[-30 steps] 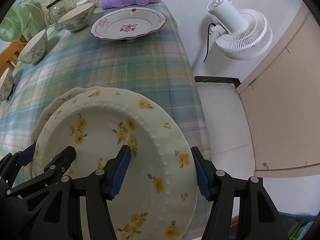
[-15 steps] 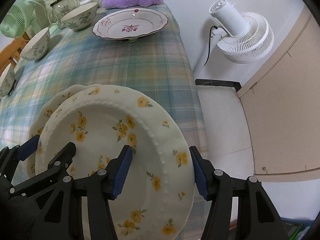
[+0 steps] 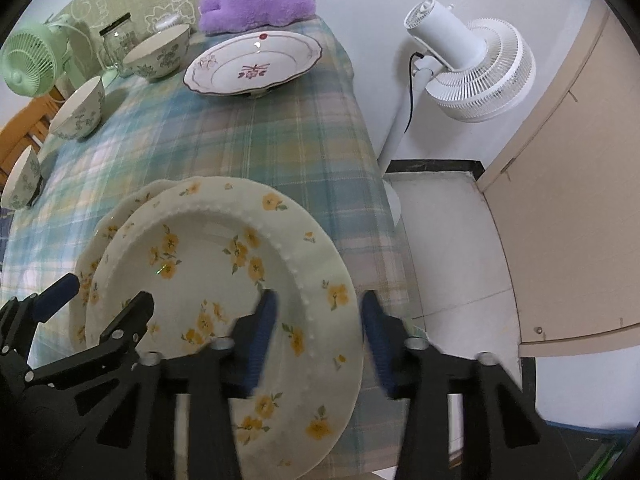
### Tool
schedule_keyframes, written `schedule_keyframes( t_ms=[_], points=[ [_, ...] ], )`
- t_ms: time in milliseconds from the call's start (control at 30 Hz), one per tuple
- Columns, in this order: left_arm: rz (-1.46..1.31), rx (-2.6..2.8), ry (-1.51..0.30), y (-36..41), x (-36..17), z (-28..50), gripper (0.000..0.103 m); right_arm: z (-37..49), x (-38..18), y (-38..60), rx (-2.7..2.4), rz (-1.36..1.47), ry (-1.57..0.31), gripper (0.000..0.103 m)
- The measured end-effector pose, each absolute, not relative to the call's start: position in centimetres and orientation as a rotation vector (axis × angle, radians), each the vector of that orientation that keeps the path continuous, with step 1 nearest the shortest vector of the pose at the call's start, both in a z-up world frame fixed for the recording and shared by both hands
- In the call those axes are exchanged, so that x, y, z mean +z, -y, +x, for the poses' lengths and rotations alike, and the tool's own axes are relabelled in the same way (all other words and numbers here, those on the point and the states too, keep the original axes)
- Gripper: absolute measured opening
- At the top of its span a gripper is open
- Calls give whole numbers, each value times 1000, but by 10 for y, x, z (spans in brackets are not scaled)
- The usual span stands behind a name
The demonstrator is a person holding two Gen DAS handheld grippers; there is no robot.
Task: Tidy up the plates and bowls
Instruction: 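Lower the large plate onto the stack and open the right tool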
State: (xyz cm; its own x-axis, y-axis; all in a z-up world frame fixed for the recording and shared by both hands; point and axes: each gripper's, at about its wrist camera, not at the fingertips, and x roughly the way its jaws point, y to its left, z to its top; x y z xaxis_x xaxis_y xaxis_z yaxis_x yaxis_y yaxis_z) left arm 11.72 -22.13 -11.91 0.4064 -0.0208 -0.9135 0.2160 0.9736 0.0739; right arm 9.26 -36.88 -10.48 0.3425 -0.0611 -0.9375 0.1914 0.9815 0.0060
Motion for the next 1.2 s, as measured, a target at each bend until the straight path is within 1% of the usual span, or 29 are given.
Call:
schedule_keyframes(
  t_ms=[33,267,800,1067,1200],
  points=[
    [190,-158,-1149,221,-119,117,83,93,-105,369,-169,118,-1212,38],
    [181,-159,-1158,220,-117,117,83,100,-109,366,-160,85,-1219,38],
    [143,-110,-1184,209,-119,121,83,120,-119,347,-78,8,-1203,43],
    [123,-103,-1176,200,-115,116,83,123,-122,338,-70,-25,-1214,52],
    [114,-111,-1161,193,-109,115,83,122,-118,337,-71,12,-1215,60]
  ],
)
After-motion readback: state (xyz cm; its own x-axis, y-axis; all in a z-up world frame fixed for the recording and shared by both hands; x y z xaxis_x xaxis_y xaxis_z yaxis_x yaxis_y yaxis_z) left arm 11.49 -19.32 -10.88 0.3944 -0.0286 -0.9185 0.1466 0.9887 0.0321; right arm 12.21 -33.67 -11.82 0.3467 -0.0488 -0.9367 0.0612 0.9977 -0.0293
